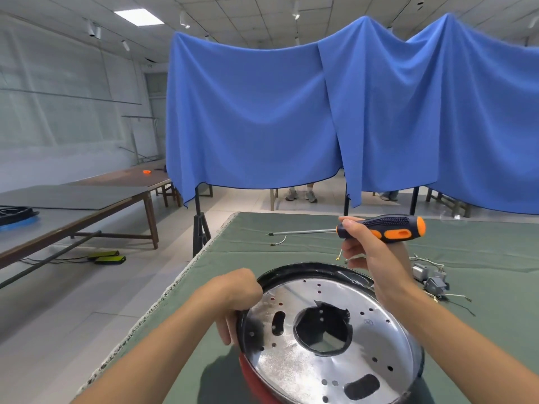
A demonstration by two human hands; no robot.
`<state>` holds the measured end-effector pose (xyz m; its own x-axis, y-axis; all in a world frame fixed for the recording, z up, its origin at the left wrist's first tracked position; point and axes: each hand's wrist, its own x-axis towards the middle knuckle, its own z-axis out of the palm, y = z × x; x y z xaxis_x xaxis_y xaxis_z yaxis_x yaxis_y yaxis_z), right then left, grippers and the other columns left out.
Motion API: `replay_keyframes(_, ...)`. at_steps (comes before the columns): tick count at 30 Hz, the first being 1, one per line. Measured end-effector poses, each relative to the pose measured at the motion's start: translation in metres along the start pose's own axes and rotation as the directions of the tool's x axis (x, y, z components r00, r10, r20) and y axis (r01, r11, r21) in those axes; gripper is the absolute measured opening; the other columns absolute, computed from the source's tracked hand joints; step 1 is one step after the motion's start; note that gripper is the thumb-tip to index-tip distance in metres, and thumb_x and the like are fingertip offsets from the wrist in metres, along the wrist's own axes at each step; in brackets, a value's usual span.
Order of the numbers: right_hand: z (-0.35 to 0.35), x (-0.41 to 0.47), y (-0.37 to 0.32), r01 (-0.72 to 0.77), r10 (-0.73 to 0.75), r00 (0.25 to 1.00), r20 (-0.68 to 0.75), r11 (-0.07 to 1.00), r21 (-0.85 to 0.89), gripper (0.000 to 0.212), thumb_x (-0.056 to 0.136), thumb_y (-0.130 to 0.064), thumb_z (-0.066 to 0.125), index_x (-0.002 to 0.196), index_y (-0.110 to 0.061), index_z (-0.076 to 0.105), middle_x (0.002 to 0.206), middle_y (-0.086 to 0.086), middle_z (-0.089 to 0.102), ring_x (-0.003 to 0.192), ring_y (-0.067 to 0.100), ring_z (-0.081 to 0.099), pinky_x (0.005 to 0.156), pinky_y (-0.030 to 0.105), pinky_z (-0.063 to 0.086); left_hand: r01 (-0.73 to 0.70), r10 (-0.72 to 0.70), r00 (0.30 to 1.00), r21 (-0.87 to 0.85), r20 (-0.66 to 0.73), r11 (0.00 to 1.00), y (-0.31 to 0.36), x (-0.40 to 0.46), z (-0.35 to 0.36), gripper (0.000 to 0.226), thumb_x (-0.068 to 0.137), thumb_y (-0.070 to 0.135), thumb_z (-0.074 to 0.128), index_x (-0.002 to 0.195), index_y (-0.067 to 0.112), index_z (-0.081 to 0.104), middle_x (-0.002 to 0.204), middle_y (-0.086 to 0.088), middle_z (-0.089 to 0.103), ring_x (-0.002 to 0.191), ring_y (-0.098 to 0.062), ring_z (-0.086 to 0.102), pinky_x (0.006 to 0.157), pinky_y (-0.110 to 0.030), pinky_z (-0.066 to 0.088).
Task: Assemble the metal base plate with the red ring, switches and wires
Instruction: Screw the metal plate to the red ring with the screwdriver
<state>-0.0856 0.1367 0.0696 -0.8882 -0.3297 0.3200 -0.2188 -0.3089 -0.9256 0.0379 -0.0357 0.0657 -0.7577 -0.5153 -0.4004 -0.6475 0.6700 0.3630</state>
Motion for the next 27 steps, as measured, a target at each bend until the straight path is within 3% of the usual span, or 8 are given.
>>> replay_keyframes(2, 0.005, -0.001, 0.001, 0.010, -0.010, 1.000, 0.013, 1.000, -0.001, 0.016, 0.082, -0.027, 0.071, 0.081, -0.012, 0.073, 0.058, 0.003, 0.065, 0.050, 0.010, 0.057, 0.044, 0.020, 0.046, 0.035, -0.035, 0.999, -0.010, 0.024, 0.999, -0.005, -0.002, -0.005, 0.034, 0.080, 0.014, 0.035, 0.083, -0.008, 0.060, 0.074, -0.018, 0.071, 0.065, -0.033, 0.070, 0.052, -0.030, 0.057)
replay_keyframes(5, 0.008, 0.001, 0.003, 0.023, -0.023, 1.000, 0.010, 1.000, -0.007, 0.022, 0.082, -0.027, 0.071, 0.081, -0.005, 0.071, 0.057, 0.005, 0.063, 0.048, 0.013, 0.055, 0.042, 0.021, 0.043, -0.057, 0.042, 0.986, -0.088, -0.161, 0.995, -0.005, 0.016, -0.009, 0.031, 0.083, 0.022, 0.045, 0.085, -0.003, 0.063, 0.073, -0.009, 0.067, 0.064, -0.026, 0.068, 0.054, -0.034, 0.058)
replay_keyframes(7, 0.009, 0.004, 0.005, 0.030, -0.031, 0.999, -0.015, 0.999, -0.013, 0.026, 0.082, -0.026, 0.071, 0.080, -0.001, 0.069, 0.055, 0.007, 0.061, 0.046, 0.014, 0.053, 0.040, 0.022, 0.041, -0.189, 0.140, 0.966, -0.224, -0.219, 0.956, 0.000, 0.031, -0.007, 0.024, 0.087, 0.023, 0.051, 0.074, 0.004, 0.057, 0.059, -0.003, 0.051, 0.054, -0.021, 0.051, 0.047, -0.024, 0.045)
replay_keyframes(9, 0.008, 0.009, 0.006, 0.026, -0.028, 0.998, -0.053, 0.999, -0.027, 0.026, 0.082, -0.026, 0.071, 0.074, 0.000, 0.068, 0.052, 0.006, 0.059, 0.044, 0.014, 0.051, 0.040, 0.022, 0.040, -0.263, 0.194, 0.955, -0.341, -0.224, 0.903, 0.004, 0.044, -0.002, 0.024, 0.088, 0.024, 0.055, 0.070, 0.011, 0.046, 0.059, -0.003, 0.034, 0.054, -0.019, 0.032, 0.051, -0.025, 0.027)
replay_keyframes(15, 0.005, 0.025, 0.014, 0.059, -0.070, 0.991, -0.113, 0.994, -0.097, 0.025, 0.079, -0.028, 0.071, 0.065, -0.008, 0.065, 0.049, 0.004, 0.056, 0.044, 0.012, 0.049, 0.041, 0.021, 0.039, -0.153, 0.153, 0.987, -0.496, -0.039, 0.855, 0.000, 0.067, 0.008, 0.022, 0.087, 0.016, 0.061, 0.066, 0.011, 0.058, 0.056, -0.002, 0.061, 0.048, -0.016, 0.058, 0.053, -0.020, 0.047)
replay_keyframes(18, 0.007, 0.034, 0.020, 0.109, -0.122, 0.984, -0.126, 0.988, -0.107, 0.026, 0.080, -0.026, 0.070, 0.059, -0.015, 0.061, 0.048, 0.002, 0.054, 0.045, 0.012, 0.048, 0.044, 0.023, 0.038, -0.150, 0.131, 0.989, -0.506, -0.074, 0.849, -0.001, 0.072, 0.009, 0.021, 0.088, 0.014, 0.061, 0.068, 0.010, 0.062, 0.056, -0.003, 0.062, 0.050, -0.018, 0.059, 0.057, -0.022, 0.048)
replay_keyframes(23, 0.023, 0.046, 0.020, 0.216, -0.230, 0.962, -0.146, 0.970, -0.108, 0.029, 0.080, -0.027, 0.068, 0.063, -0.006, 0.059, 0.047, -0.003, 0.052, 0.045, 0.011, 0.047, 0.045, 0.020, 0.038, -0.124, 0.063, 0.990, -0.546, -0.130, 0.829, -0.006, 0.065, 0.011, 0.026, 0.088, 0.012, 0.062, 0.063, 0.010, 0.063, 0.047, -0.001, 0.061, 0.037, -0.012, 0.056, 0.041, -0.013, 0.041)
replay_keyframes(27, 0.037, 0.055, 0.001, 0.339, -0.359, 0.924, -0.135, 0.929, -0.151, 0.032, 0.082, -0.027, 0.064, 0.055, -0.013, 0.053, 0.045, -0.008, 0.053, 0.047, 0.012, 0.049, 0.053, 0.025, 0.039, -0.130, 0.030, 0.985, -0.613, -0.170, 0.780, -0.013, 0.059, 0.007, 0.026, 0.088, 0.010, 0.062, 0.062, 0.009, 0.062, 0.050, -0.006, 0.059, 0.038, -0.017, 0.053, 0.043, -0.016, 0.042)
